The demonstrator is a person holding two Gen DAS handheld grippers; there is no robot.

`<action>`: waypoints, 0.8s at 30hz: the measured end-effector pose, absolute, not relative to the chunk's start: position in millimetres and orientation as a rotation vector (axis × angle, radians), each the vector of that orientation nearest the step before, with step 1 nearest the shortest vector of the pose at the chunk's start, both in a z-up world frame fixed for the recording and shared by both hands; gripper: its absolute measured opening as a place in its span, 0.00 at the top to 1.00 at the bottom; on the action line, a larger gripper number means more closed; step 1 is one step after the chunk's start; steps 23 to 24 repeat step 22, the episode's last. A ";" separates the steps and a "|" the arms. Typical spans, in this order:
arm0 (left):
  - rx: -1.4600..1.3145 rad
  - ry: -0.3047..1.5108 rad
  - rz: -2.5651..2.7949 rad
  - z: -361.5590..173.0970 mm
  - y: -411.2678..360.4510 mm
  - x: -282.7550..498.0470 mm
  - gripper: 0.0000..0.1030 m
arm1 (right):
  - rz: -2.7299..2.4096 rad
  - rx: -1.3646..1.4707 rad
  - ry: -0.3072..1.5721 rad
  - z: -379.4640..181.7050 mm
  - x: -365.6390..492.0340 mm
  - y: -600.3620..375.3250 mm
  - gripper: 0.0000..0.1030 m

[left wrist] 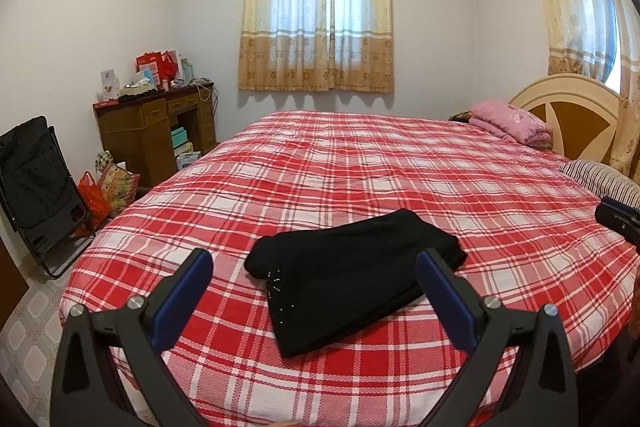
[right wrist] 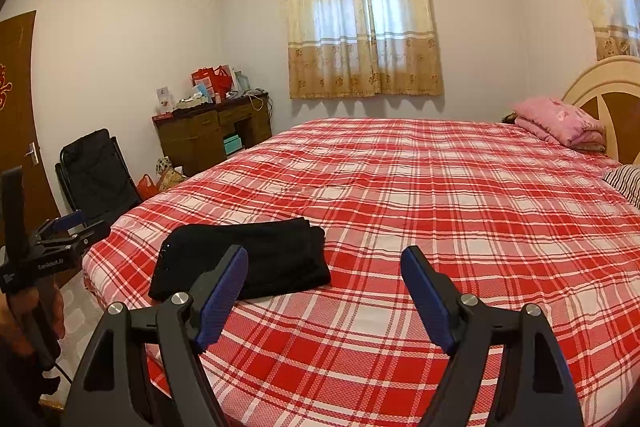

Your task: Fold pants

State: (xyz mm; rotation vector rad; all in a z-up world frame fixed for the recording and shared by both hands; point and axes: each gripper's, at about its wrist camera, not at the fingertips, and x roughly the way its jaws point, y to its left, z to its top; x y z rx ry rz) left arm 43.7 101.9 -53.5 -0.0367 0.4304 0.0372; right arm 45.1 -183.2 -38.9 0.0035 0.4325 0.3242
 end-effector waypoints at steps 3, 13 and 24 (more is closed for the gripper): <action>-0.026 0.440 0.050 -54.0 99.8 45.9 0.00 | 0.330 -0.006 0.434 -41.3 46.0 -180.6 0.22; -0.006 0.454 0.089 -59.8 98.2 47.1 0.00 | 0.340 -0.022 0.445 -47.3 47.5 -177.3 0.22; 0.008 0.475 0.096 -64.6 96.6 48.3 0.00 | 0.347 -0.021 0.462 -52.0 50.4 -174.7 0.22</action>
